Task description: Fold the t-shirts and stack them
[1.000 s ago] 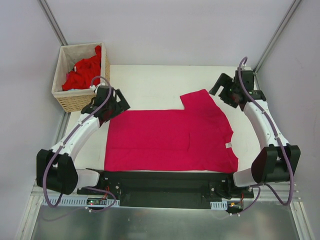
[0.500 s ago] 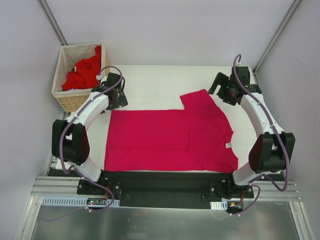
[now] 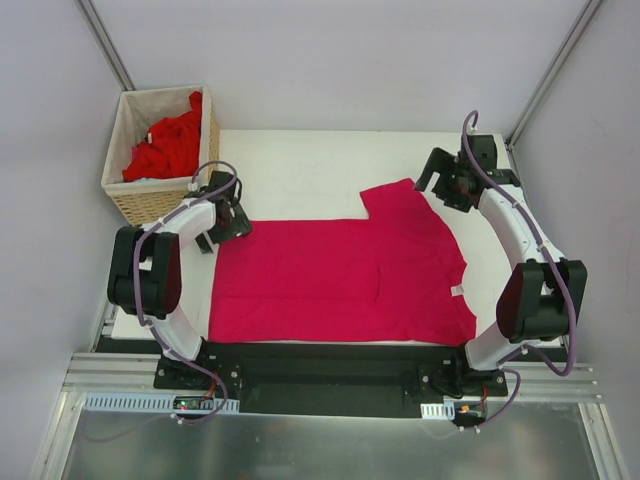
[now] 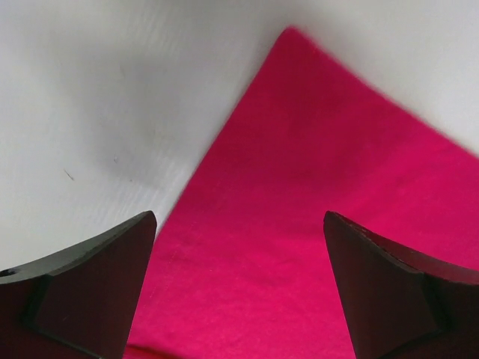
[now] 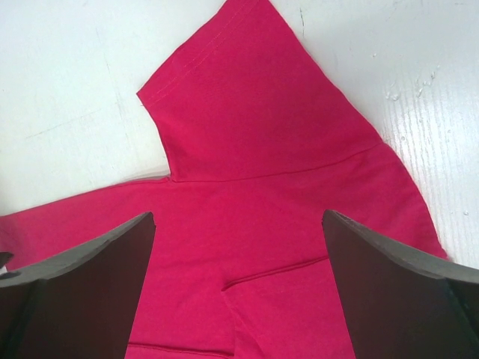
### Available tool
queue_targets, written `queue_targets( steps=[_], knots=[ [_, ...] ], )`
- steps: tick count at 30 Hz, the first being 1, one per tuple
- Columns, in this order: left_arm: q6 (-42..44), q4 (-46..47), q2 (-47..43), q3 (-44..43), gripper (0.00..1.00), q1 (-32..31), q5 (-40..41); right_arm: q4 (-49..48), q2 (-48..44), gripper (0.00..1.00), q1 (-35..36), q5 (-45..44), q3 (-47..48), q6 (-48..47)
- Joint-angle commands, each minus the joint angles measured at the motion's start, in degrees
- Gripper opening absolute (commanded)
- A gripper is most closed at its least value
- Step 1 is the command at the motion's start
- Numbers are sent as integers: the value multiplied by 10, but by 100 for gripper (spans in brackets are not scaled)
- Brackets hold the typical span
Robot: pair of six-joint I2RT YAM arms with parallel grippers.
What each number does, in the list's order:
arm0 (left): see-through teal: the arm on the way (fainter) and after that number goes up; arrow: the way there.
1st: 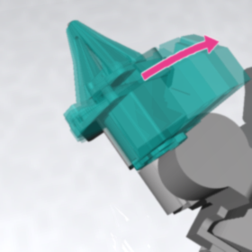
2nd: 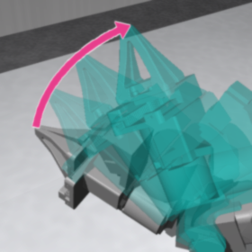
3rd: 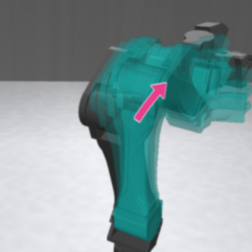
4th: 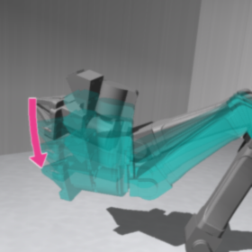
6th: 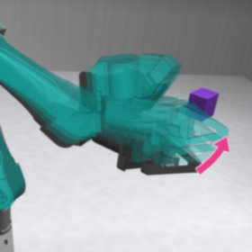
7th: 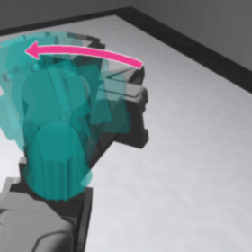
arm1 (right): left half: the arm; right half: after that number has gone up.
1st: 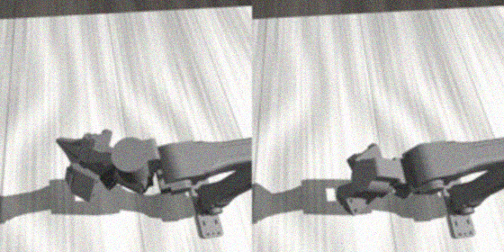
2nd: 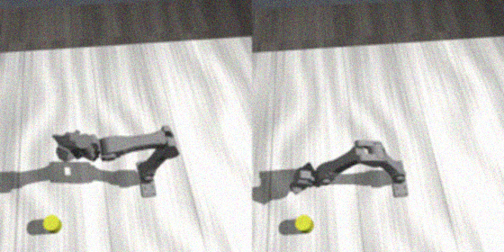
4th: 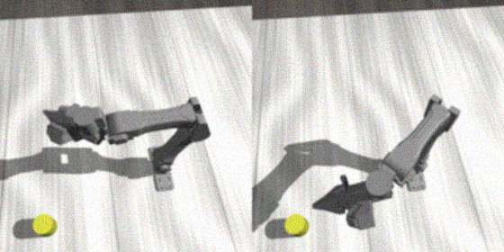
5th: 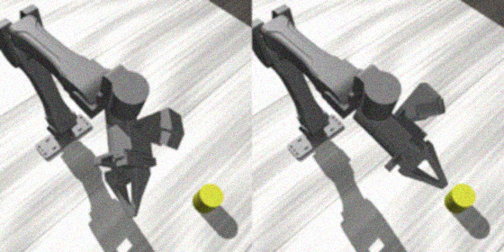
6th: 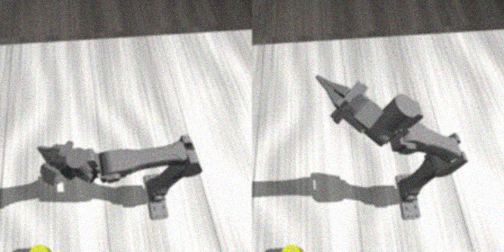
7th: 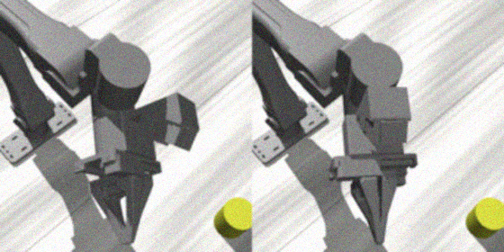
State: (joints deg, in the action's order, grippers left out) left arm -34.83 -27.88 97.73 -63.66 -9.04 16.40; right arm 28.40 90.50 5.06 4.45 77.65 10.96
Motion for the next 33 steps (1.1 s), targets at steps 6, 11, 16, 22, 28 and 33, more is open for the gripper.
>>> queue_targets(
  steps=[6,11,16,22,28,33],
  knots=[
    [-25,85,-65,66,95,47,-58,-27,-2,98,-2,24,-14,-3],
    [-9,84,-54,45,95,68,-71,-27,-4,98,-2,22,-12,-3],
    [-8,82,-19,9,95,87,-91,-25,-5,98,-2,21,-10,-5],
    [-4,74,36,-46,95,120,-110,-26,-9,98,-2,18,-14,-7],
    [-4,44,80,-102,95,156,-126,-27,-4,98,-2,18,-13,-9],
    [-5,41,57,-92,94,162,-162,-29,-1,98,-1,21,-14,-5]
  ],
)
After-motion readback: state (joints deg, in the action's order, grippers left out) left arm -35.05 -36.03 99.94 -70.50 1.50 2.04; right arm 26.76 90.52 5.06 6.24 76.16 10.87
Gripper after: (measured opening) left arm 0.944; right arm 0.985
